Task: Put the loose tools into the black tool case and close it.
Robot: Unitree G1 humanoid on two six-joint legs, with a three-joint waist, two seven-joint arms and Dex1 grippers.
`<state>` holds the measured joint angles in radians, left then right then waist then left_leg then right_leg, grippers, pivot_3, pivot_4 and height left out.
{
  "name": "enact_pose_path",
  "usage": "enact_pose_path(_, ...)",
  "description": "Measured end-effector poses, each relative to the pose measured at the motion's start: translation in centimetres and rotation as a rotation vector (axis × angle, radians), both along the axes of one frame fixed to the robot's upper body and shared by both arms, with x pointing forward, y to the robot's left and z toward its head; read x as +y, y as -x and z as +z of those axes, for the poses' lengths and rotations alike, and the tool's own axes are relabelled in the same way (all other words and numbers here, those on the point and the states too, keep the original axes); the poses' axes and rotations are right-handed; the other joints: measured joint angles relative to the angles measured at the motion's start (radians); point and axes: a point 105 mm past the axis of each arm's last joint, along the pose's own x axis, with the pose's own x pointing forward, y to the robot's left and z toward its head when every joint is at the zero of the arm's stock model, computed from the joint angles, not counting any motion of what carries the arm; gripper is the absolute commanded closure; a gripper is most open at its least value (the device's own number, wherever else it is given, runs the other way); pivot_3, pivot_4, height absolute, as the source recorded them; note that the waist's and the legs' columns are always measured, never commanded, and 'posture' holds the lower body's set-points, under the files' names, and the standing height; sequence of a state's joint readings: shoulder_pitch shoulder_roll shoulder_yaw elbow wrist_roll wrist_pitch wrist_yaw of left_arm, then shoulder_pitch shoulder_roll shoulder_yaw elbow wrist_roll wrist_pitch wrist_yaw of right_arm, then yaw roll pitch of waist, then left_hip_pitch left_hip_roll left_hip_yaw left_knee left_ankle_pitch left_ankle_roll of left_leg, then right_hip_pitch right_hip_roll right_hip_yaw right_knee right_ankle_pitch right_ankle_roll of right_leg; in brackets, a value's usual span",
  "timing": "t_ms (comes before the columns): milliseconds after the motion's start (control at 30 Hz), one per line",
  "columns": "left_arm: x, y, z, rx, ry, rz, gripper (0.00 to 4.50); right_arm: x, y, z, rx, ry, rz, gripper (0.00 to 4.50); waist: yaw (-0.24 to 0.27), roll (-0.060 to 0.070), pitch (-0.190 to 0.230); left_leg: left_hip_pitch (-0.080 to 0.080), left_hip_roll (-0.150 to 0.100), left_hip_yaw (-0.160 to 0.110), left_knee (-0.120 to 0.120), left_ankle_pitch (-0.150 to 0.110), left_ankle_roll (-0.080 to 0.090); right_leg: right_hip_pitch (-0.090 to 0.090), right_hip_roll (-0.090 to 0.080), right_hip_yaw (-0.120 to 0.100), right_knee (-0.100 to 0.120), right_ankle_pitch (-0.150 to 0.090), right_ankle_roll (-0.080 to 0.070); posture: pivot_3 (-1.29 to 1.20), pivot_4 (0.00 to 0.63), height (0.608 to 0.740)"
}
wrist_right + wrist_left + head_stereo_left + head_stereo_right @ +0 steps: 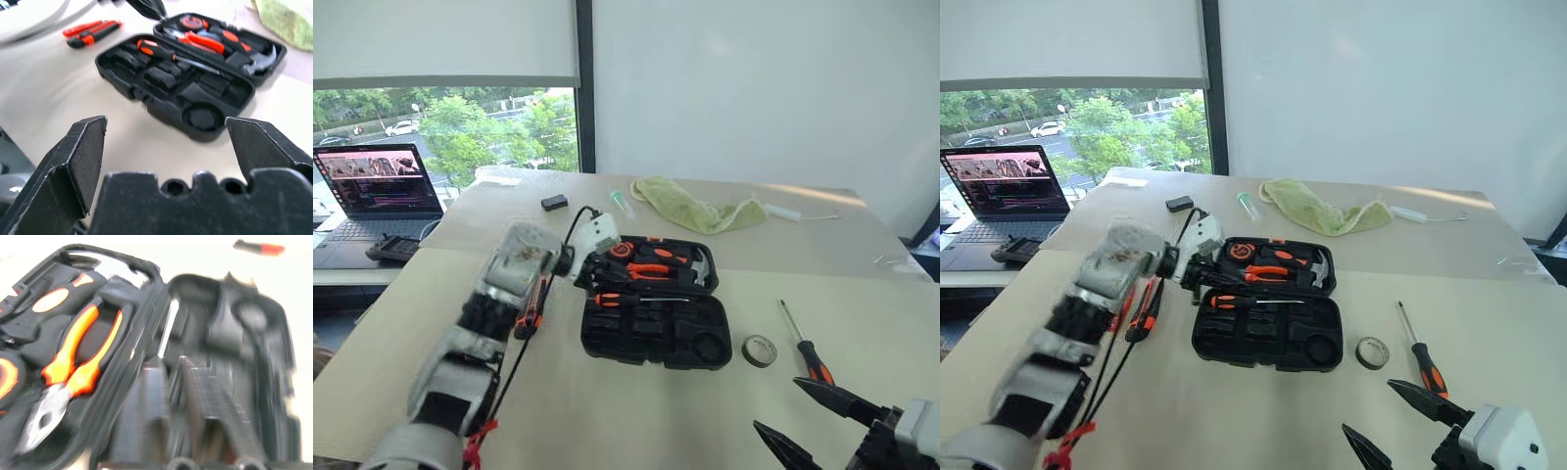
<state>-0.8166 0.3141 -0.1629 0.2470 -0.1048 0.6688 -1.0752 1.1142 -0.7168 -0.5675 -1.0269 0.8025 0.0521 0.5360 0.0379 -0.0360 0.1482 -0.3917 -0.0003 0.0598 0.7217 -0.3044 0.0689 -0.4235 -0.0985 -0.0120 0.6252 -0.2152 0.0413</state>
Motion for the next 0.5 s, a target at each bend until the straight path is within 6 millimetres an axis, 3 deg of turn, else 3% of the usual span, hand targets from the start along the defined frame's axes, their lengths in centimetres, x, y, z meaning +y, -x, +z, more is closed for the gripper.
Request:
enact_pose_path(233,-0.6,-1.1,-3.4,0.024,0.072,0.274,4.49,0.1,0.0,-0.2,0.002,0.007,0.002,0.0,0.001,0.0,0.0,0.001,0.0,0.0,-0.001,0.0,0.0,0.0,0.0,0.0,0.0,0.0,-0.001,0.0,0.15,0.74)
enact_pose_path(500,-0.6,-0.1,-5.0,-0.077,-0.038,0.26,4.49,-0.1,0.0,-0.3,-0.003,0.011,-0.016,0.0,0.0,0.007,-0.012,0.007,-0.001,0.001,-0.006,0.0,0.0,0.004,-0.004,0.0,-0.001,-0.001,-0.002,0.0,0.15,0.74)
